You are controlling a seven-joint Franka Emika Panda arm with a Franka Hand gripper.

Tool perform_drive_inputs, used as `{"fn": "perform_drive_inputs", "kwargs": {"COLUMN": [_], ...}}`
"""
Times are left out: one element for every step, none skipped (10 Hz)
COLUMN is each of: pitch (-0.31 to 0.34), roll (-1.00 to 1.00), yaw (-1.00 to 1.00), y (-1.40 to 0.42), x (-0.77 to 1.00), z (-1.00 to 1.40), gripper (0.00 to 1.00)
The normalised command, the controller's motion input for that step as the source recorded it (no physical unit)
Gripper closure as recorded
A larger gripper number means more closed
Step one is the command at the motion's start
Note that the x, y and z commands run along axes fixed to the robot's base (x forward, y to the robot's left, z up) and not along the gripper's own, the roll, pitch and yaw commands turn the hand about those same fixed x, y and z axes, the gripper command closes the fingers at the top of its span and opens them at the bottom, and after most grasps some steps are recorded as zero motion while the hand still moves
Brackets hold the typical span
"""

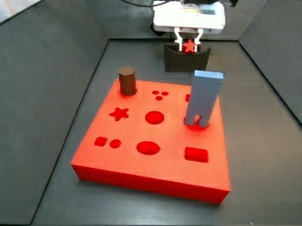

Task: Pick up the star object. Move up. Place the star object on the fixture. Regrasp the star object. Move to above the board. Insert the star object.
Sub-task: Place the star object on the fixture, then regrasp the star object.

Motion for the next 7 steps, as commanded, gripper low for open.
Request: {"fn": "perform_drive_inputs", "kwargs": {"pitch": [-0.076,-0.076,-0.075,0.0,0.01,0.014,0.018], "roll": [-0.11,-0.11,-0.11,0.0,0.04,0.04,0.04], "yaw": [-0.09,-0.07,-0.05,0.0,-0.02,-0.01,-0.01], "y": [0.09,0.09,0.09,0.0,0.0,0.0,0.01], "x": [0.05,0.05,0.05,0.0,0.0,-0.01,-0.03], "z": [-0.21,-0.21,-0.21,0.0,1.0,1.0,1.0], "gripper": [1.0,1.0,1.0,0.0,0.0,0.0,0.0]}}
